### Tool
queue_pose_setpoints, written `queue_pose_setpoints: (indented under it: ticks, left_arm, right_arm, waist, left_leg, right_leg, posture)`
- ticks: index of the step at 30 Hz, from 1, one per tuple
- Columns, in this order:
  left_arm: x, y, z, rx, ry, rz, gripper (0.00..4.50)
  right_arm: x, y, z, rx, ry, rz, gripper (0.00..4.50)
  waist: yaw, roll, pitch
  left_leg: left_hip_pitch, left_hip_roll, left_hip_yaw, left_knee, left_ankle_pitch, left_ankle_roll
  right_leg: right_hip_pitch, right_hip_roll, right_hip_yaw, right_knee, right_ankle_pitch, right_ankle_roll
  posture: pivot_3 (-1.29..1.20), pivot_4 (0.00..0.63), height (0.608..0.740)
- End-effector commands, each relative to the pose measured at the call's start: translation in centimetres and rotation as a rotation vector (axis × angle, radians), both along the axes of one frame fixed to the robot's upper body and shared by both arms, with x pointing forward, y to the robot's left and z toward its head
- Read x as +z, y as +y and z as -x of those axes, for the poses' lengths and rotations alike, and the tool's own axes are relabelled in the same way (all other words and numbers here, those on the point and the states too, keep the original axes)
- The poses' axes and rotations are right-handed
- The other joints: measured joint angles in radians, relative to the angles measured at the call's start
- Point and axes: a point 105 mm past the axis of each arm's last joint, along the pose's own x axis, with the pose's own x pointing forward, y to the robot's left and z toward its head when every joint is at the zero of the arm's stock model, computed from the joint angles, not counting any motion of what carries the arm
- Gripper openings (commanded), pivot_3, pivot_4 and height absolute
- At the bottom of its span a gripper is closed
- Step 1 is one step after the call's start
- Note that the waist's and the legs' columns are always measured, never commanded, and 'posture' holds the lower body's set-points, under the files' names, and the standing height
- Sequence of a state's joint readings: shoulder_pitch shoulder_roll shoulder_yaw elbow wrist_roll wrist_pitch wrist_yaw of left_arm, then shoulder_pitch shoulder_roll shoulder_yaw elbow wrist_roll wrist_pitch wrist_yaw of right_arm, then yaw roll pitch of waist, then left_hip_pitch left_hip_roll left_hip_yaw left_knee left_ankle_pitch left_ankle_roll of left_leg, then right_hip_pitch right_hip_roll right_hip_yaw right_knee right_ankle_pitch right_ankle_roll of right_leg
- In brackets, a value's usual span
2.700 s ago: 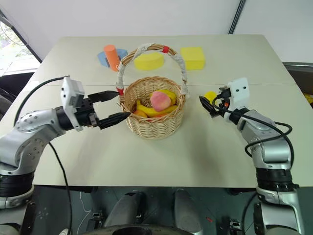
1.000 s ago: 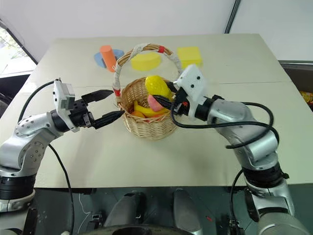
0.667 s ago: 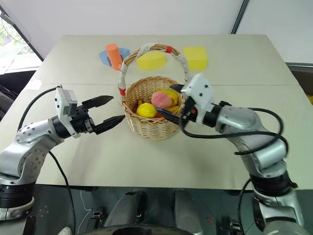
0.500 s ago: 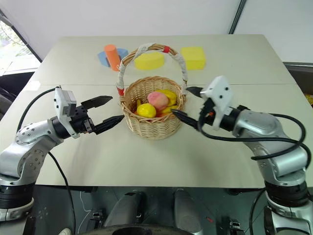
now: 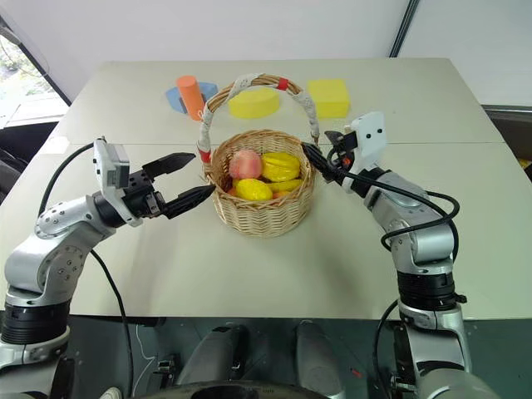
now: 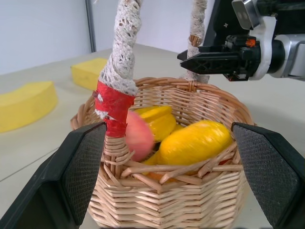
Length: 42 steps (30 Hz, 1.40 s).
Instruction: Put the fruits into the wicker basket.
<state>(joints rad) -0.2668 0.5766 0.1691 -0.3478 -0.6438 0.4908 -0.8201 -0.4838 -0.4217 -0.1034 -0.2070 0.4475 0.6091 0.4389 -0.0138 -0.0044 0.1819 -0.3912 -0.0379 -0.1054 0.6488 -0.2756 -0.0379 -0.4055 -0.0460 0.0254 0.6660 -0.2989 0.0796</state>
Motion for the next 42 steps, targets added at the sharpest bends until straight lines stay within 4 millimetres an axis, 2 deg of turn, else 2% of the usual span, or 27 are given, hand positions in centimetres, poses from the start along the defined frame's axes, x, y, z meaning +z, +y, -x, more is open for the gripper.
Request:
queue_pose_setpoints:
  ticks: [1, 3, 7, 12, 14, 17, 19, 24, 31, 34, 38, 40, 42]
  left_arm:
    - [0.8, -0.2, 0.6, -0.005, -0.039, 0.008, 4.5]
    - [0.7, -0.3, 0.6, -0.004, -0.037, 0.009, 4.5]
    - [0.7, -0.3, 0.6, -0.004, -0.036, 0.01, 4.5]
    - [0.7, -0.6, 0.1, -0.01, -0.038, 0.013, 4.5]
    - [0.7, -0.8, -0.1, -0.015, -0.039, 0.016, 4.5]
    - [0.7, -1.3, -0.8, -0.009, -0.046, 0.021, 4.5]
    - [0.7, -1.5, -1.3, 0.002, -0.05, 0.029, 4.5]
    - [0.6, -2.2, -1.7, 0.003, -0.056, 0.036, 4.5]
    - [0.3, -1.9, -1.6, 0.013, -0.05, 0.035, 4.5]
    - [0.0, -1.2, -1.8, 0.041, -0.038, 0.03, 4.5]
    - [-0.9, 0.8, -2.6, 0.135, -0.007, 0.023, 4.5]
    - [-1.9, 1.9, -3.1, 0.194, 0.016, -0.008, 4.5]
    - [-2.8, 3.1, -3.3, 0.238, 0.029, -0.043, 4.5]
  right_arm:
    - [2.2, -0.3, 0.5, 0.004, -0.084, -0.025, 0.96]
    - [2.6, -1.0, 0.8, -0.013, -0.099, -0.031, 0.01]
    - [3.5, -2.8, 1.4, -0.064, -0.136, -0.029, 0.01]
    - [6.4, -12.4, 2.2, -0.46, -0.244, -0.041, 0.01]
    - [6.8, -16.2, 2.5, -0.628, -0.251, -0.057, 0.01]
    - [6.4, -19.5, 2.6, -0.79, -0.233, -0.057, 0.01]
    - [5.7, -20.9, 2.4, -0.862, -0.205, -0.097, 0.01]
    - [4.2, -22.1, 2.1, -0.931, -0.168, -0.11, 0.01]
    - [4.6, -21.9, 3.2, -0.915, -0.201, -0.067, 3.5]
    - [4.9, -22.3, 4.6, -0.902, -0.238, -0.056, 3.5]
    - [4.5, -23.4, 7.2, -0.866, -0.253, -0.077, 3.5]
    - [4.3, -22.9, 8.0, -0.807, -0.253, -0.092, 3.5]
    - [4.2, -20.8, 8.5, -0.667, -0.259, -0.087, 3.5]
  waist:
    - [0.0, 0.0, 0.0]
    - [-0.001, 0.0, 0.0]
    - [0.0, 0.0, 0.0]
    - [0.006, 0.0, 0.0]
    - [0.004, 0.0, 0.0]
    - [0.0, 0.0, 0.0]
    - [-0.008, 0.0, 0.0]
    - [-0.021, 0.002, 0.0]
    - [-0.025, 0.002, 0.0]
    - [-0.021, 0.002, 0.0]
    - [-0.007, 0.002, 0.0]
    - [-0.005, 0.002, -0.001]
    - [-0.007, 0.003, -0.001]
  left_leg:
    - [0.0, 0.0, 0.0, 0.0, 0.0, 0.0]
    - [0.0, 0.0, 0.0, 0.0, 0.0, 0.0]
    - [0.0, 0.0, 0.0, 0.0, 0.0, 0.0]
    - [0.0, -0.001, 0.0, 0.0, 0.0, 0.0]
    - [0.0, -0.001, 0.0, 0.0, 0.0, 0.0]
    - [0.0, 0.0, 0.001, 0.0, 0.0, 0.0]
    - [0.001, 0.001, 0.002, 0.0, 0.0, 0.0]
    - [0.002, 0.002, 0.006, 0.0, 0.001, 0.002]
    - [0.002, 0.002, 0.006, 0.0, 0.001, 0.002]
    - [0.002, 0.002, 0.006, 0.0, 0.001, 0.002]
    - [0.002, 0.001, 0.006, 0.0, 0.001, 0.003]
    - [0.002, 0.001, 0.006, 0.0, 0.001, 0.003]
    - [0.003, 0.001, 0.007, 0.0, 0.001, 0.003]
  right_leg:
    - [0.0, 0.0, 0.0, 0.0, 0.0, 0.0]
    - [0.0, 0.0, 0.0, 0.0, 0.0, 0.0]
    - [0.0, 0.0, 0.0, 0.0, 0.0, 0.0]
    - [0.0, 0.0, 0.0, 0.0, 0.0, 0.0]
    - [0.001, 0.0, 0.0, 0.0, 0.0, 0.0]
    - [0.001, 0.0, 0.0, 0.0, 0.0, 0.0]
    - [0.001, 0.002, 0.001, 0.001, 0.0, 0.0]
    - [0.0, 0.002, 0.003, 0.003, 0.0, 0.0]
    - [0.0, 0.002, 0.003, 0.004, 0.0, 0.0]
    - [0.0, 0.002, 0.003, 0.004, 0.0, 0.0]
    - [0.0, 0.001, 0.004, 0.003, 0.0, 0.0]
    - [0.0, 0.001, 0.004, 0.003, 0.0, 0.0]
    - [0.0, 0.002, 0.004, 0.003, 0.0, 0.0]
  posture:
    - [0.0, 0.15, 0.74]
    - [0.0, 0.15, 0.74]
    - [0.0, 0.15, 0.74]
    - [0.0, 0.15, 0.74]
    - [0.0, 0.15, 0.74]
    - [0.0, 0.15, 0.74]
    - [0.0, 0.15, 0.74]
    - [0.0, 0.15, 0.74]
    - [0.0, 0.15, 0.74]
    - [0.0, 0.15, 0.74]
    - [0.0, 0.15, 0.74]
    - [0.0, 0.15, 0.74]
    - [0.0, 0.15, 0.74]
